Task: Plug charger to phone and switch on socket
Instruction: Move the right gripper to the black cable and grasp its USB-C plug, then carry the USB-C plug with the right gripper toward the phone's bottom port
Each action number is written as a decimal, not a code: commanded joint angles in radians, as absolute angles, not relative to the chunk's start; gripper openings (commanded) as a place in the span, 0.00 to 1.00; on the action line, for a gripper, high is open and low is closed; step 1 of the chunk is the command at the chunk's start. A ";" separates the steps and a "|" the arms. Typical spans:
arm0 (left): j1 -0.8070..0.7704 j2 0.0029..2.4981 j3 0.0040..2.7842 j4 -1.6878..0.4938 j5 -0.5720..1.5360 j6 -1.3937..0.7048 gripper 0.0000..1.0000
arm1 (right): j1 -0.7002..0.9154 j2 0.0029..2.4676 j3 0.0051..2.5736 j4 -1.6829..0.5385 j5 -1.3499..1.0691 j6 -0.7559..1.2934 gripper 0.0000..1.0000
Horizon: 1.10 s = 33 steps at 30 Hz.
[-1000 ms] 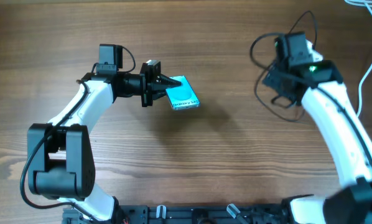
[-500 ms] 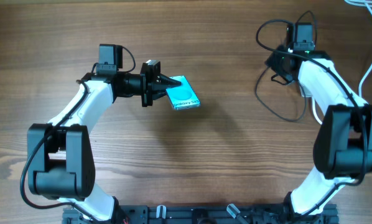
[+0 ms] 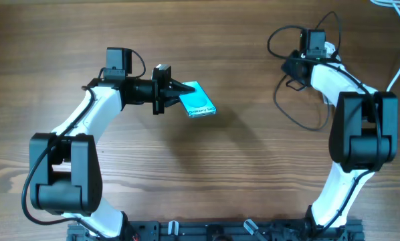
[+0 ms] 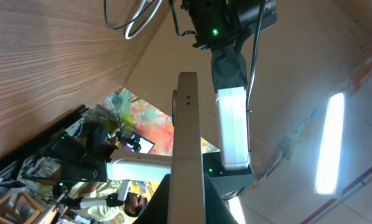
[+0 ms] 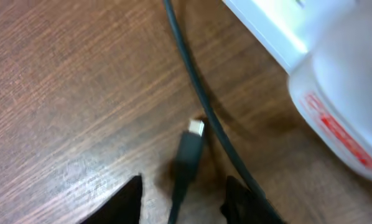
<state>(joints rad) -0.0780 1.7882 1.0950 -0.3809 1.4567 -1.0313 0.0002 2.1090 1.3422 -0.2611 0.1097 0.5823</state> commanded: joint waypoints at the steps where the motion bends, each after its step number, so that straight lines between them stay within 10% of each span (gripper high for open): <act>1: -0.082 1.760 1.113 -0.378 1.467 -1.037 0.04 | 0.007 2.199 1.340 -0.282 0.138 0.522 0.30; 18: -0.032 1.760 1.113 -0.374 1.525 -1.029 0.04 | 0.243 2.201 1.340 -0.545 -0.107 0.254 0.06; 24: 0.011 1.760 1.113 -0.371 1.529 -1.025 0.04 | 0.262 2.201 1.340 -0.590 -0.104 0.228 0.42; 33: 0.009 1.760 1.113 -0.371 1.528 -1.025 0.04 | 0.246 2.202 1.340 -0.532 -0.034 0.263 0.48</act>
<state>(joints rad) 0.0116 1.7878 1.0950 -0.3740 1.4754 -1.0306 0.2527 2.1071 1.4071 -0.5198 -0.0746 0.2333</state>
